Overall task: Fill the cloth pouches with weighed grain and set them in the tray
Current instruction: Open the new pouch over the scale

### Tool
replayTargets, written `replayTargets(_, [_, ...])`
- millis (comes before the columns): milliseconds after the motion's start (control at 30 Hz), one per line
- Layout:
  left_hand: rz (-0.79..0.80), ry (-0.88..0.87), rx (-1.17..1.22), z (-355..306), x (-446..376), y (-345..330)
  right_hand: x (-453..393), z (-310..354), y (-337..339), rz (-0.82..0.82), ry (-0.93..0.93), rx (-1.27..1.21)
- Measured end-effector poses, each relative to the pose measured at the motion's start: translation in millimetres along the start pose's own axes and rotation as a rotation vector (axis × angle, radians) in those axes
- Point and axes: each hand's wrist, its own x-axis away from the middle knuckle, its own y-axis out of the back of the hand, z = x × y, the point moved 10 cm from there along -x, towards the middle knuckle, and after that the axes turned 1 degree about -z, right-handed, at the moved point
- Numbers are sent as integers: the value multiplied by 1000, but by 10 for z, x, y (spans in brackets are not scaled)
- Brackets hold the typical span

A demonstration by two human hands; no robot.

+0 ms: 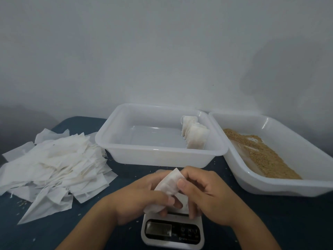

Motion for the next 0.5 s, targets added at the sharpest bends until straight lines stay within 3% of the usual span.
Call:
replayTargets(167, [56, 35, 46, -47, -62, -19, 12, 121, -35, 78, 82, -99])
replayTargets(400, [136, 91, -186, -270, -294, -130, 36, 40, 67, 47, 40, 45])
replayTargets(500, [184, 45, -146, -296, -366, -225, 24, -12, 128, 27, 4, 17])
